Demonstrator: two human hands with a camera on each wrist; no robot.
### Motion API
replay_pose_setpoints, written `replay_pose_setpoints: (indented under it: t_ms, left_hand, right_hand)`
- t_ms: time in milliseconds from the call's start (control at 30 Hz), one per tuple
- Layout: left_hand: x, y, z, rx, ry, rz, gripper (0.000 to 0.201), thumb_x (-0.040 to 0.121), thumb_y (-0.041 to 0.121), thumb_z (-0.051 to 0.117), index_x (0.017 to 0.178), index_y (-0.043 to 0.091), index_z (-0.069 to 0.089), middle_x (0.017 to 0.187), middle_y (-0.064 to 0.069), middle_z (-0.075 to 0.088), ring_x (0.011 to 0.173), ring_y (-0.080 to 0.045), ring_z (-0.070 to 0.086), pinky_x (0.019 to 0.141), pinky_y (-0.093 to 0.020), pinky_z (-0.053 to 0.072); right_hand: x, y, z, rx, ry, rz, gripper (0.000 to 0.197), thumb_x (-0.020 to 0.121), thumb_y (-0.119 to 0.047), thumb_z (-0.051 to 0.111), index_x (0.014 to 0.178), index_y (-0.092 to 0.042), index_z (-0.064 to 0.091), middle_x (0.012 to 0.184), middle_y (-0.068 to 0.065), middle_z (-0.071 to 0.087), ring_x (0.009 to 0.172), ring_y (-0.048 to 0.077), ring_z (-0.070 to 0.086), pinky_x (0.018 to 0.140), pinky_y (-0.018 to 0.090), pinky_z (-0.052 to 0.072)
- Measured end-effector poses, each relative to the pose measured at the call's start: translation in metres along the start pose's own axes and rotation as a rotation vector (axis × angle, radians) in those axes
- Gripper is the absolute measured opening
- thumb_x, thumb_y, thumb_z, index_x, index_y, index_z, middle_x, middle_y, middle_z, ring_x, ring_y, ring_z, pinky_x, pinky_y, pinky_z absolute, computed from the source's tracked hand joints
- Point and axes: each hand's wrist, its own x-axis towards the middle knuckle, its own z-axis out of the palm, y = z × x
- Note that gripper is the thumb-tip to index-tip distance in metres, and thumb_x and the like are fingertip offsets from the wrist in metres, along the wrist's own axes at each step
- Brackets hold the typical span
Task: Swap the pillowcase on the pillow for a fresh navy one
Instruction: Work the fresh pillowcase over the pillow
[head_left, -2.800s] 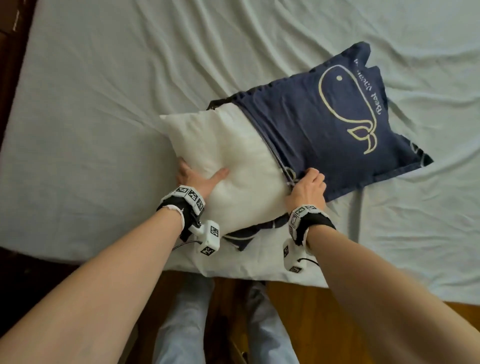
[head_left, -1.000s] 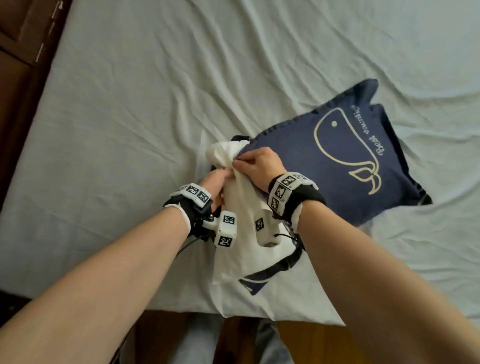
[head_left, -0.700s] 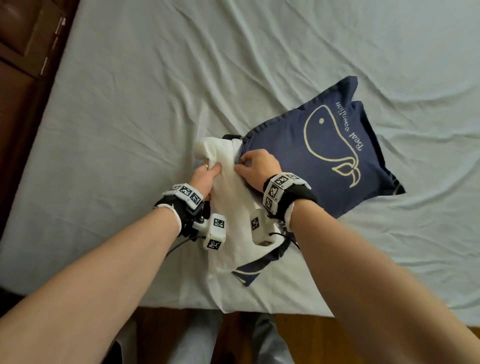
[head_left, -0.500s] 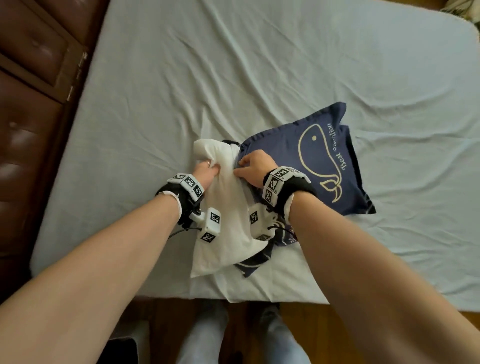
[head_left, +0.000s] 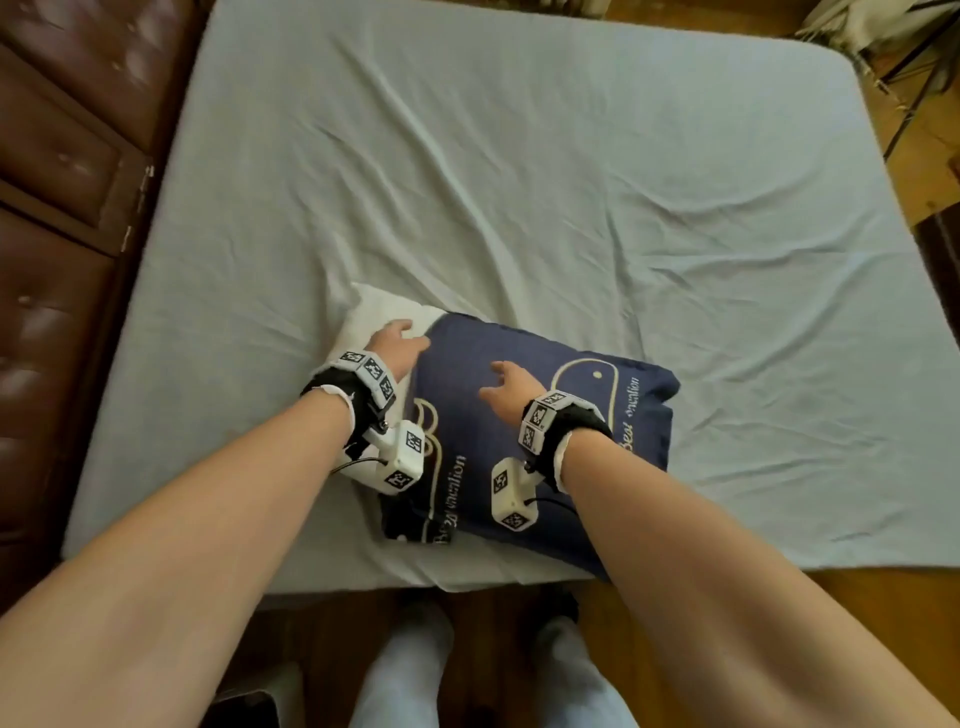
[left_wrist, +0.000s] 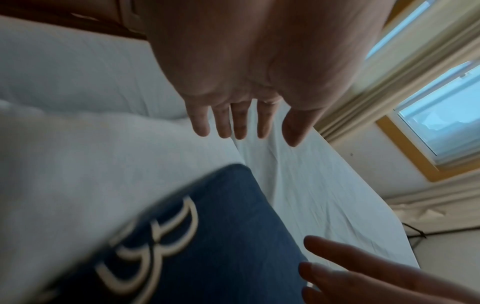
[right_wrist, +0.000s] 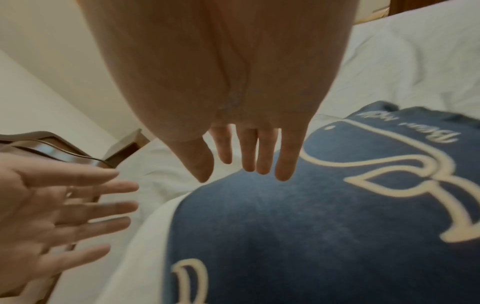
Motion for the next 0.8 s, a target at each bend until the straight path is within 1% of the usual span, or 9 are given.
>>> replay_pose_setpoints:
  t_ms: [133, 233, 300, 367, 400, 467, 567, 700, 800]
  left_hand:
    - [-0.012, 0.011, 0.086, 0.056, -0.156, 0.016, 0.045, 0.09, 0.023, 0.063, 0.134, 0.013, 0.055, 0.135, -0.006, 0.058, 0.118, -0.025, 0.057, 0.104, -0.035, 0.043]
    - [-0.013, 0.027, 0.151, 0.207, -0.205, 0.035, 0.052, 0.086, 0.034, 0.064, 0.136, 0.023, 0.053, 0.136, 0.0, 0.057, 0.123, -0.023, 0.054, 0.107, -0.037, 0.041]
    - [-0.011, 0.039, 0.196, 0.347, -0.197, 0.065, 0.057, 0.083, 0.039, 0.065, 0.137, 0.03, 0.051, 0.138, 0.001, 0.054, 0.128, -0.026, 0.048, 0.108, -0.037, 0.039]
    - [-0.009, 0.05, 0.24, 0.465, -0.184, 0.1, 0.065, 0.08, 0.044, 0.066, 0.141, 0.036, 0.045, 0.149, 0.0, 0.041, 0.138, -0.029, 0.032, 0.113, -0.042, 0.031]
    - [-0.008, 0.052, 0.26, 0.522, -0.182, 0.098, 0.07, 0.079, 0.049, 0.066, 0.143, 0.041, 0.039, 0.156, 0.001, 0.029, 0.142, -0.029, 0.021, 0.115, -0.049, 0.024]
    - [-0.003, 0.053, 0.294, 0.66, -0.175, 0.054, 0.081, 0.074, 0.062, 0.063, 0.144, 0.055, 0.022, 0.16, 0.007, 0.004, 0.146, -0.026, 0.001, 0.111, -0.065, 0.014]
    - [0.006, 0.046, 0.323, 0.819, -0.16, -0.027, 0.098, 0.067, 0.079, 0.058, 0.144, 0.06, 0.001, 0.16, 0.012, -0.013, 0.147, -0.024, -0.013, 0.103, -0.076, 0.009]
    - [0.022, 0.033, 0.333, 0.836, -0.132, -0.048, 0.101, 0.066, 0.083, 0.056, 0.144, 0.06, -0.004, 0.16, 0.013, -0.012, 0.148, -0.022, -0.013, 0.104, -0.076, 0.008]
    - [0.027, 0.026, 0.332, 0.82, -0.124, -0.042, 0.094, 0.07, 0.078, 0.058, 0.143, 0.062, 0.0, 0.16, 0.014, -0.008, 0.148, -0.021, -0.01, 0.105, -0.075, 0.009]
  right_hand:
    - [0.002, 0.076, -0.03, -0.065, 0.029, 0.159, 0.062, 0.093, -0.021, 0.055, 0.15, -0.015, 0.031, 0.141, 0.013, 0.051, 0.123, 0.033, 0.054, 0.098, 0.037, 0.045]
    - [0.012, 0.137, -0.062, -0.062, 0.073, 0.222, 0.065, 0.09, -0.025, 0.056, 0.149, -0.015, 0.031, 0.143, 0.016, 0.048, 0.125, 0.037, 0.052, 0.102, 0.043, 0.045]
    - [0.025, 0.181, -0.084, -0.029, 0.116, 0.245, 0.061, 0.089, -0.029, 0.056, 0.145, -0.014, 0.037, 0.138, 0.018, 0.053, 0.119, 0.039, 0.056, 0.099, 0.044, 0.048]
    - [0.042, 0.224, -0.101, 0.032, 0.136, 0.268, 0.057, 0.09, -0.036, 0.056, 0.141, -0.012, 0.041, 0.134, 0.019, 0.055, 0.116, 0.038, 0.057, 0.097, 0.043, 0.048]
    - [0.053, 0.246, -0.106, 0.072, 0.129, 0.279, 0.057, 0.091, -0.037, 0.056, 0.14, -0.01, 0.041, 0.134, 0.019, 0.055, 0.118, 0.038, 0.056, 0.098, 0.042, 0.047]
    - [0.073, 0.279, -0.114, 0.158, 0.11, 0.264, 0.059, 0.091, -0.034, 0.057, 0.14, -0.005, 0.041, 0.136, 0.018, 0.053, 0.123, 0.038, 0.054, 0.102, 0.042, 0.044]
    - [0.101, 0.303, -0.12, 0.283, 0.095, 0.136, 0.063, 0.085, -0.032, 0.059, 0.14, -0.008, 0.044, 0.138, 0.016, 0.052, 0.128, 0.034, 0.051, 0.107, 0.043, 0.041]
    - [0.133, 0.301, -0.124, 0.259, 0.046, 0.033, 0.078, 0.083, -0.044, 0.057, 0.153, -0.033, 0.025, 0.156, 0.012, 0.028, 0.141, 0.033, 0.033, 0.117, 0.044, 0.029]
    - [0.149, 0.297, -0.122, 0.059, -0.048, 0.022, 0.071, 0.086, -0.052, 0.05, 0.152, -0.034, 0.028, 0.149, 0.012, 0.044, 0.134, 0.036, 0.043, 0.113, 0.046, 0.033]
